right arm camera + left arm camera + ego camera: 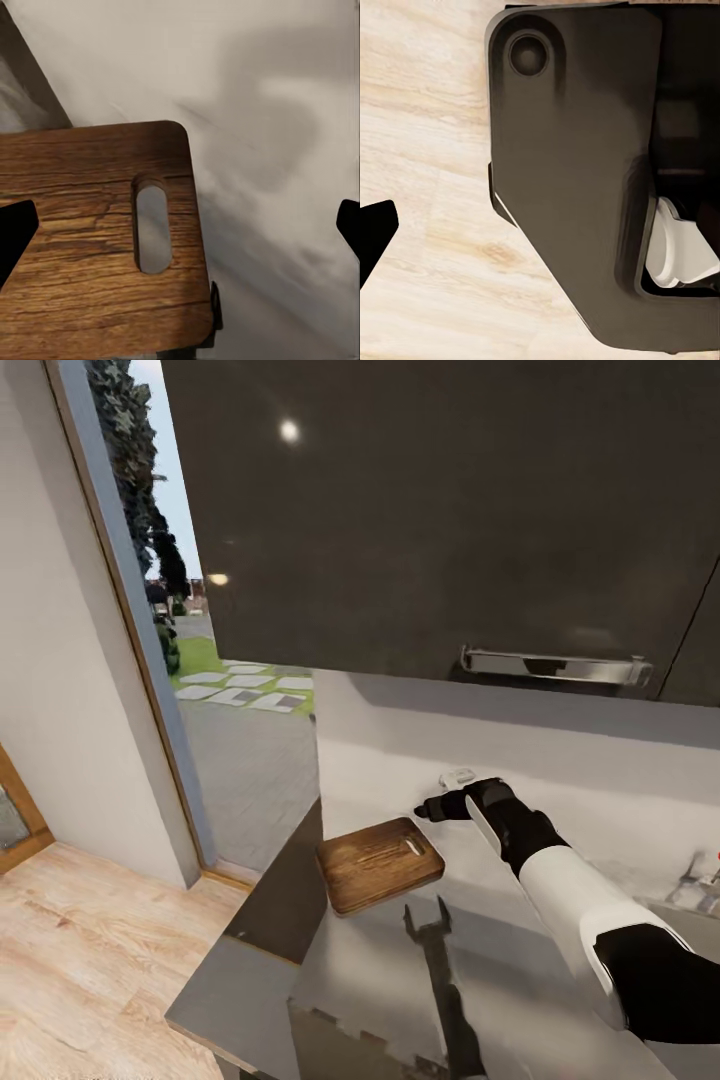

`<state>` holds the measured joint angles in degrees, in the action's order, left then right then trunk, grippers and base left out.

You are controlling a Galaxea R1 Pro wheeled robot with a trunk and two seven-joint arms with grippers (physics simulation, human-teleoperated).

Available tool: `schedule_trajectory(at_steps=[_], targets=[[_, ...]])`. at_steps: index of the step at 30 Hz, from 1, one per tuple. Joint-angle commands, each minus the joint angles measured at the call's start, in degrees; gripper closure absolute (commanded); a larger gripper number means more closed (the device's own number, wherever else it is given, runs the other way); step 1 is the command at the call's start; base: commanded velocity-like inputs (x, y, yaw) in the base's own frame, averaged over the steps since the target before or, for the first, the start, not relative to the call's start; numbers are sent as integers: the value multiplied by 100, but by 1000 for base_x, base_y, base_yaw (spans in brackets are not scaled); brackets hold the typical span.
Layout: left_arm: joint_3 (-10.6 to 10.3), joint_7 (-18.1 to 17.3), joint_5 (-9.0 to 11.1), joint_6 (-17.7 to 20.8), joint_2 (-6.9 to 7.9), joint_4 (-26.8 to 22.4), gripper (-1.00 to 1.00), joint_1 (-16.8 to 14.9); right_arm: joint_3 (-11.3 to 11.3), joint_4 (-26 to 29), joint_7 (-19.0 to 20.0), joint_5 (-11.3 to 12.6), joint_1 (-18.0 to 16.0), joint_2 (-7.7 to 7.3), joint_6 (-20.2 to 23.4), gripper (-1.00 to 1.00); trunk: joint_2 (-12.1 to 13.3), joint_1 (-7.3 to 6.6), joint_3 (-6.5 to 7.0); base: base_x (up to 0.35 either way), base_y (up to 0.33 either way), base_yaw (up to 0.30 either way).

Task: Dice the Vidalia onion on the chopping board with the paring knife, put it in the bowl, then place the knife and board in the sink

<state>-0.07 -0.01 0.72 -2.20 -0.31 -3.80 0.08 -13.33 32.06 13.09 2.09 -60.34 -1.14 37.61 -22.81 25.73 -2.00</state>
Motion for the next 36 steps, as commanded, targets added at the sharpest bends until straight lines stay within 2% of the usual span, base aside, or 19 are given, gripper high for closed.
schedule_trajectory(at_steps=[1,7,20,36], targets=[[-1,0,7,-9,2,-7,-100,0,-36,10,2,20,-4,-9,27,-100,-11,5,-11,204,-153,214],[-1,-1,7,-5,2,-8,-100,0,-38,10,1,20,-4,-9,27,-100,-11,5,-11,127,-97,128],[-3,1,7,-6,-26,-9,-100,0,-46,10,3,22,-4,-15,28,-100,-11,5,-14,7,-5,7],[0,1,7,-2,-34,-14,-100,0,-47,10,2,20,-4,-13,31,-100,-11,5,-144,0,0,0]])
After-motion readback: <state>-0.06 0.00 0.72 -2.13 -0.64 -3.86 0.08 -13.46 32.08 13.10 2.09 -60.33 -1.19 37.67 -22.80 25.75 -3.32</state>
